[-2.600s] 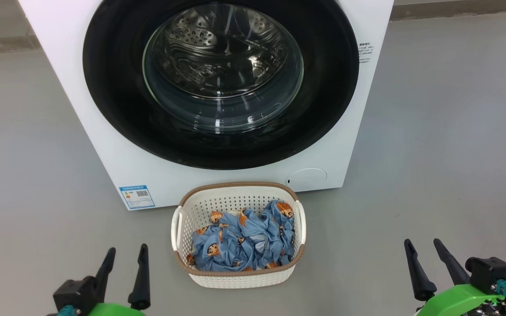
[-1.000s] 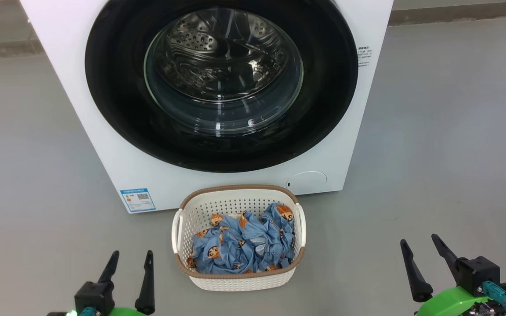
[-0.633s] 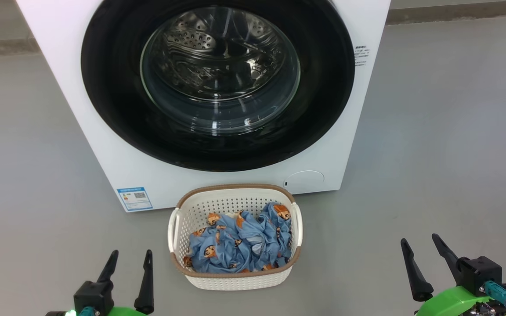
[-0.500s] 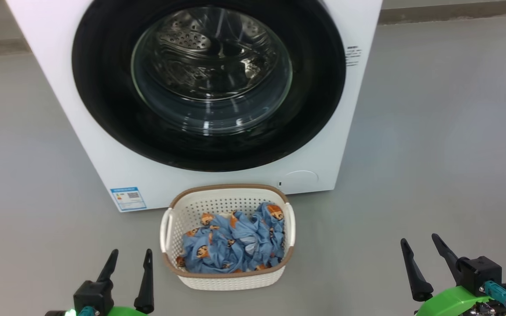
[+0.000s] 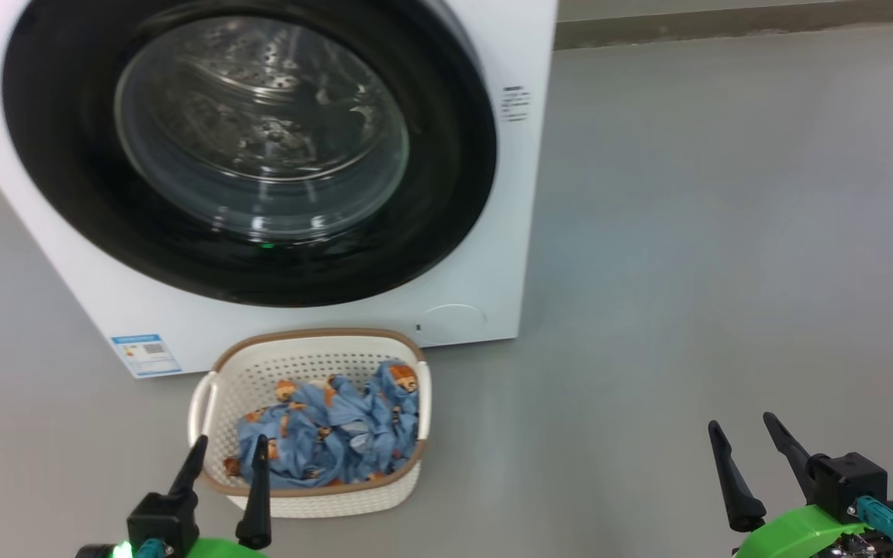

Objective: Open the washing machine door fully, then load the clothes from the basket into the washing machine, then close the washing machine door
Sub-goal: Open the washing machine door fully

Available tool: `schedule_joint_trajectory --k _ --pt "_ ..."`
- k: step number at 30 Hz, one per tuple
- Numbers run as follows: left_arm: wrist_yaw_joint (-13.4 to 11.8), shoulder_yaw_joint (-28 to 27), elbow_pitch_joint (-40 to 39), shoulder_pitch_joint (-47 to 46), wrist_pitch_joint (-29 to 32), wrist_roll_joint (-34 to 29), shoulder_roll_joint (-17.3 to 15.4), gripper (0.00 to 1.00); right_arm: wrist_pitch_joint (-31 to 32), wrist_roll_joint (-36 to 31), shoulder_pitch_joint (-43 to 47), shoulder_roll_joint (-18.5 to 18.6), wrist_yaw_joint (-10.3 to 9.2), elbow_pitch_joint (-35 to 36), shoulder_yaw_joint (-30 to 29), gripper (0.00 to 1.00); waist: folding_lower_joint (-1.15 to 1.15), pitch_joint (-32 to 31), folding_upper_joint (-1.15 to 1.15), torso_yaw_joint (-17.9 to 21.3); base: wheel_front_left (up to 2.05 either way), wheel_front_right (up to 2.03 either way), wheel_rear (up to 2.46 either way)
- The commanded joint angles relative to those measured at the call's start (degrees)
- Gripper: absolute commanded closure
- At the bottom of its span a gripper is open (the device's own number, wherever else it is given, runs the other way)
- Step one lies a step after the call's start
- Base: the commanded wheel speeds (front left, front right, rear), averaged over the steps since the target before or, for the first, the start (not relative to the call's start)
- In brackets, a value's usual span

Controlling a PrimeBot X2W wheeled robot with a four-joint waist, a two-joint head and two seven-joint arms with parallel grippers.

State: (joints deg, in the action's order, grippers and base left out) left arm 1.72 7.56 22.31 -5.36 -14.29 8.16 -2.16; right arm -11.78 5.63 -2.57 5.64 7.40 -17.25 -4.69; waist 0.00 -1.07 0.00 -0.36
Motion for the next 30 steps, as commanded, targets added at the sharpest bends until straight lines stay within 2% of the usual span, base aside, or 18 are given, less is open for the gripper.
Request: schedule_joint_trajectory --k 1,12,30 --pt "-0.2 -2.1 -2.0 -2.9 -0.7 -0.2 -0.9 0.0 -0.9 0.2 -2.1 0.7 0.09 1.4 1.0 0.0 0.0 0.0 0.0 0.0 1.14 1.14 -2.28" --pt "0.2 -1.8 -2.4 -2.4 -0.7 -1.0 -1.0 0.0 -1.1 0.3 -2.3 0.5 0.09 1.2 0.9 0.0 0.0 -0.2 0.0 0.1 0.67 0.67 -1.34" --pt "0.2 -2.1 -1.9 -2.1 -0.7 -1.0 -1.0 0.0 -1.4 0.3 -1.9 0.3 0.09 1.1 0.8 0.0 0.0 -0.8 0.0 0.2 0.02 0.02 -0.04"
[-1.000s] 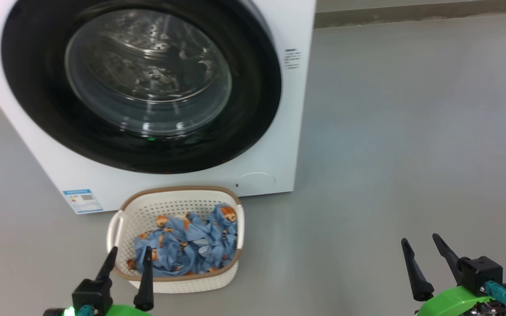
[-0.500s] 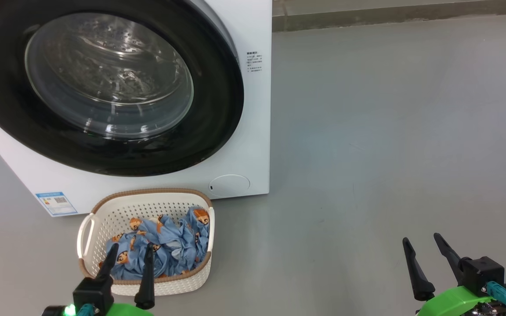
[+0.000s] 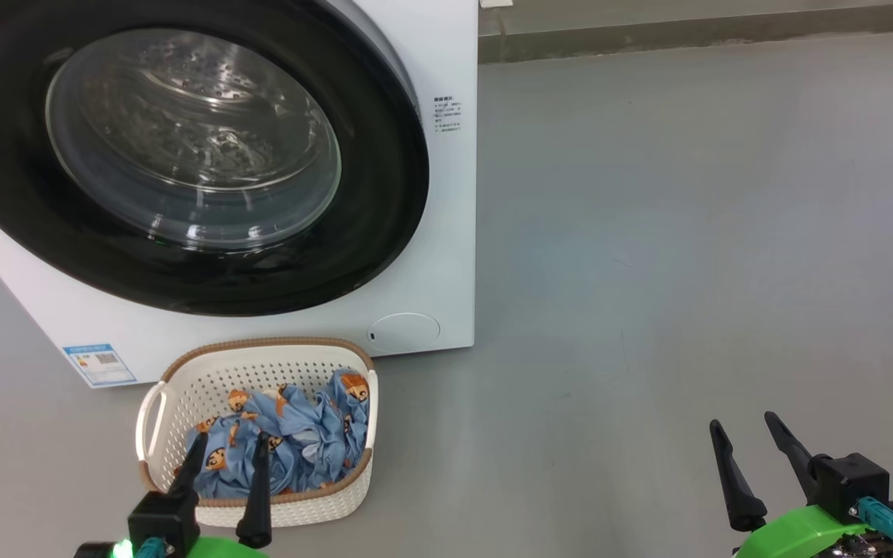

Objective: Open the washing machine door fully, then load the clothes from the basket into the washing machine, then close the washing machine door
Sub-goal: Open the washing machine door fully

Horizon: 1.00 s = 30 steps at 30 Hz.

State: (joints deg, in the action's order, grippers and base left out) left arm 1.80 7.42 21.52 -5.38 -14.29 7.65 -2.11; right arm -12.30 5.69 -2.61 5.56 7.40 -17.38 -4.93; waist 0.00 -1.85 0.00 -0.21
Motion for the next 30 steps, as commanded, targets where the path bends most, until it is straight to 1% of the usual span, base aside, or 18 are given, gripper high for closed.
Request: schedule_joint_trajectory --k 1,18,19,20,30 --pt "0.1 -2.0 -1.0 -2.1 -0.7 -0.6 -1.0 0.0 -0.8 0.3 -1.9 0.3 0.09 1.2 1.0 0.0 0.0 -0.1 0.0 0.0 0.0 0.0 0.0" --pt "0.1 -2.0 -0.6 -2.0 -0.7 -0.7 -1.0 0.0 -0.9 0.3 -1.8 0.1 0.09 1.3 1.1 0.0 0.0 -0.4 0.0 0.1 0.0 0.0 0.0" --pt "0.1 -2.0 -0.6 -2.0 -0.7 -0.7 -1.0 0.0 -0.9 0.4 -1.8 0.1 0.09 1.2 1.1 0.54 0.0 -0.3 0.0 0.1 0.0 0.0 0.0" --pt "0.1 -2.0 -0.6 -2.0 -0.7 -0.8 -1.1 0.0 -1.0 0.4 -1.8 0.1 0.09 1.4 1.1 1.0 0.0 -0.3 0.0 0.1 0.0 0.0 0.0" --pt "0.1 -2.0 -0.9 -2.1 -0.7 -0.9 -1.1 0.0 -0.8 1.9 -1.8 0.3 0.09 1.3 1.4 1.0 0.0 0.2 0.0 0.0 0.0 0.0 0.0"
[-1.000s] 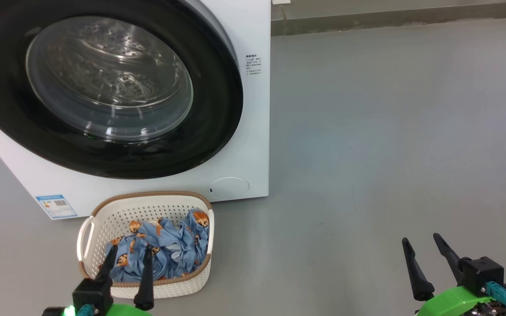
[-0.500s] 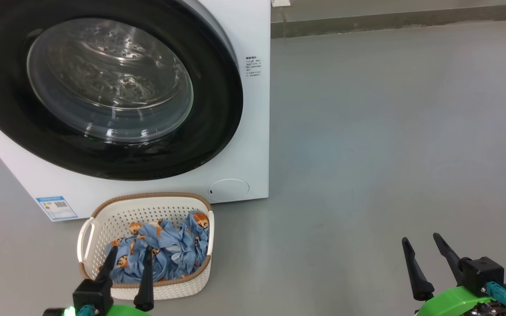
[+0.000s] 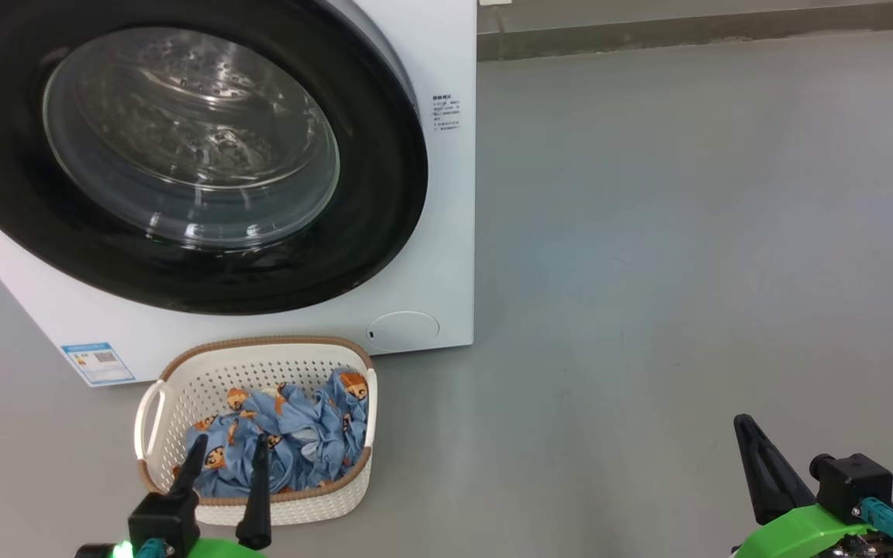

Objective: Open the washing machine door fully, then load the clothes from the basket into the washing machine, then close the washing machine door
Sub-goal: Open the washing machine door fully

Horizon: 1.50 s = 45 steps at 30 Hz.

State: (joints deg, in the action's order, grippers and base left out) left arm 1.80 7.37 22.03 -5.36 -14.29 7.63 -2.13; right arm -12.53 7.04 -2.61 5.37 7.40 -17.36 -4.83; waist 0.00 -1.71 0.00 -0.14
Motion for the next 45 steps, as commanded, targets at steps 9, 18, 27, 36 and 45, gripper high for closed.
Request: schedule_joint_trajectory --k 9,18,27,36,45 --pt "0.2 -1.9 -2.8 -2.3 -0.7 -0.9 -1.0 0.0 1.2 11.9 -3.1 -0.5 0.09 0.2 0.9 1.0 0.0 1.0 0.0 -0.3 0.0 0.0 0.0" --pt "-0.4 -1.2 -4.9 -4.0 -0.7 -1.1 -0.9 0.0 6.8 33.3 -8.8 0.0 0.09 -0.9 -0.5 1.0 0.0 5.5 0.0 -1.3 0.0 0.0 0.0" --pt "-1.3 0.5 -6.4 -7.2 -0.7 -0.6 -0.8 0.0 19.7 59.9 -20.7 -0.6 0.09 -5.6 -5.1 1.0 0.0 11.3 0.0 -2.9 0.0 0.0 0.0" --pt "-2.6 2.9 -8.1 -11.1 -0.7 0.4 -0.8 0.0 32.5 75.6 -37.8 -0.5 0.09 -17.8 -10.9 1.0 0.0 17.7 0.0 -4.7 0.0 0.0 0.0" --pt "-4.1 5.4 -9.6 -15.0 -0.7 1.5 -0.8 0.0 41.0 79.7 -54.8 0.2 0.09 -27.7 -10.1 1.0 0.0 23.7 0.0 -6.7 0.0 0.0 0.0"
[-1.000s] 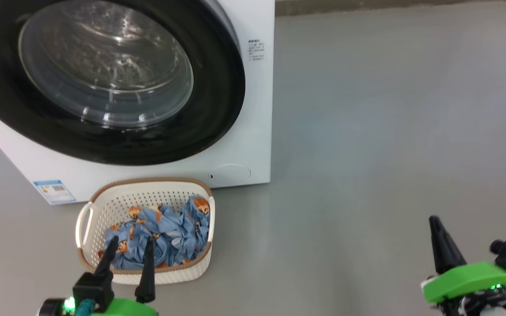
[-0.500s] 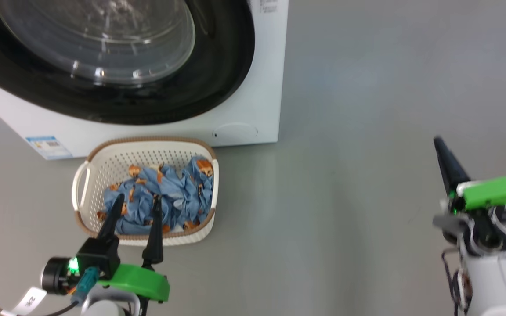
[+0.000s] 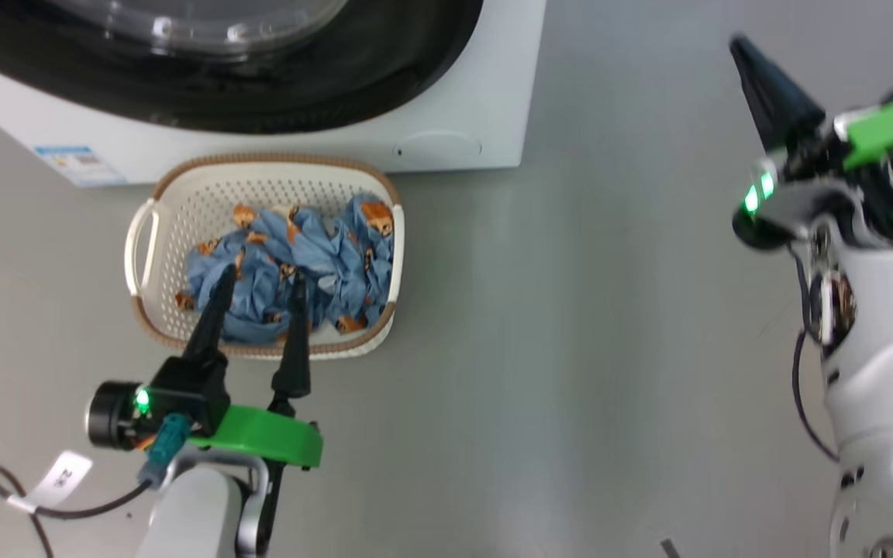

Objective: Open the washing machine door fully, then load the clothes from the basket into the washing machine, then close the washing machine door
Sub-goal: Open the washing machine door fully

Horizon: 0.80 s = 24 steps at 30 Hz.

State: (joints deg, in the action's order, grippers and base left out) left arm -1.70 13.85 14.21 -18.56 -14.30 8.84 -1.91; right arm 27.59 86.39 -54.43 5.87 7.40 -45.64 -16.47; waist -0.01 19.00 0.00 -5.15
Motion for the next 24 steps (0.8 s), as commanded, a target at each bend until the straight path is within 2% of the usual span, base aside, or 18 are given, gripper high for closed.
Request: schedule_joint_trajectory --k 1,9,24 --pt "-0.8 -0.7 -1.8 -2.2 -0.7 0.4 -1.0 0.0 1.4 0.3 -4.6 -0.3 0.09 -0.1 1.8 1.0 0.01 3.5 0.0 -2.0 0.0 0.0 0.0" --pt "-1.6 1.5 -2.3 -4.6 -0.7 1.2 -1.0 0.0 3.5 0.3 -15.1 -1.0 0.09 -4.4 3.6 1.0 0.01 6.8 0.0 -3.8 0.0 0.0 0.0" --pt "-2.8 5.9 -3.4 -7.9 -0.7 3.0 -1.0 0.0 4.4 -1.9 -33.7 -0.6 0.09 -17.2 5.9 1.0 0.01 11.9 0.0 -8.3 0.0 0.0 0.0"
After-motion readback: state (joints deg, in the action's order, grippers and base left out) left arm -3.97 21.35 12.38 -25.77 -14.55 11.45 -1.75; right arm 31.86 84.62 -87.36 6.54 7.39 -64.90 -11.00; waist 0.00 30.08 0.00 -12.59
